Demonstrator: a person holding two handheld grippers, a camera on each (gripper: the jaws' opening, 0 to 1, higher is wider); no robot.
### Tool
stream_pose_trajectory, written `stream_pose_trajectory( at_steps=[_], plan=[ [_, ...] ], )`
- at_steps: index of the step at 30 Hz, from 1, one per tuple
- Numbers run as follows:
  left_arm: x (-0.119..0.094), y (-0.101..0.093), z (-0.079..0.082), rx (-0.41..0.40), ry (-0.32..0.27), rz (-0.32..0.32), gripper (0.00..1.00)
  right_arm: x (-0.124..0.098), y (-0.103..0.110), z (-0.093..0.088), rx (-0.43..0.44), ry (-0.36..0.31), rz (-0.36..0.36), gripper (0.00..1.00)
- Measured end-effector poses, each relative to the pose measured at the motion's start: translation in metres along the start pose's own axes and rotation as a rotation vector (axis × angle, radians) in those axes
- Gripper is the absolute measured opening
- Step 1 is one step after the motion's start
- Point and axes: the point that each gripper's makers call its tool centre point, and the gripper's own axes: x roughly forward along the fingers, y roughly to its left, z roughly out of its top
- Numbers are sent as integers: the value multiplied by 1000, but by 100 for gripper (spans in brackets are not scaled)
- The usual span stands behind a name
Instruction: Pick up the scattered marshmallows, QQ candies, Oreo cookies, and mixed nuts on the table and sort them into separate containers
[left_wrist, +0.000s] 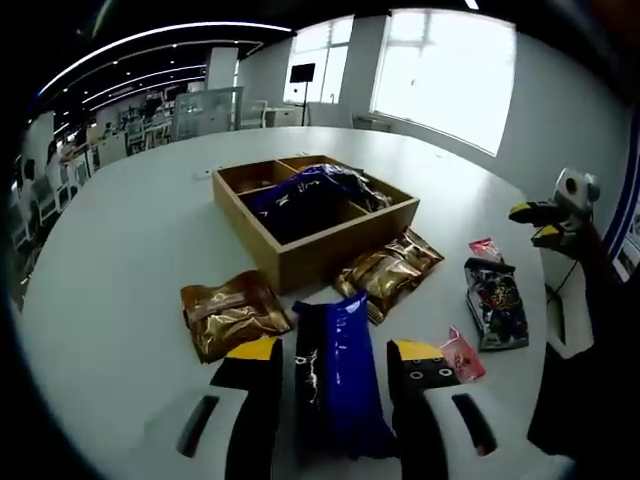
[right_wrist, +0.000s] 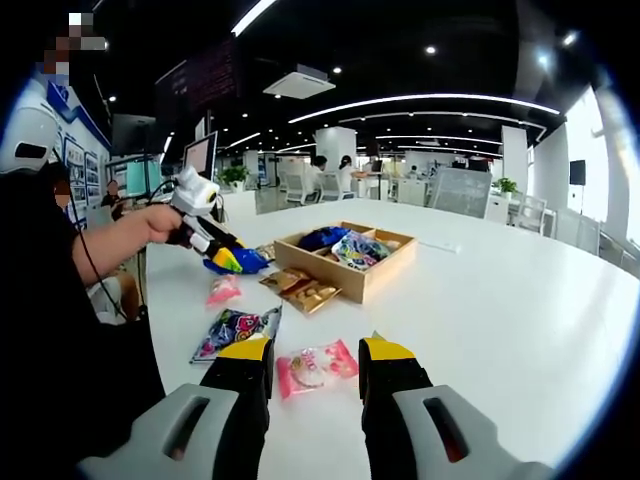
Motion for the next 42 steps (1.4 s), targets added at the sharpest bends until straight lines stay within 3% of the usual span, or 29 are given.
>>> stream_pose_trajectory(
  at_steps=[11,22,29,42],
  plan=[
    [7,-3,-5,7,20,4,44,0,-2,-2,9,-2,0,30],
    [8,-1,-8,108,51,31,38,3,-1,-2,17,-4,10,30],
    [8,0,-6,145,17,35,38,3,-2,0,19,-13,10,30],
    [2,-10,5,153,-62,-42,37,7,0,1,34,-17,22,30]
  ],
)
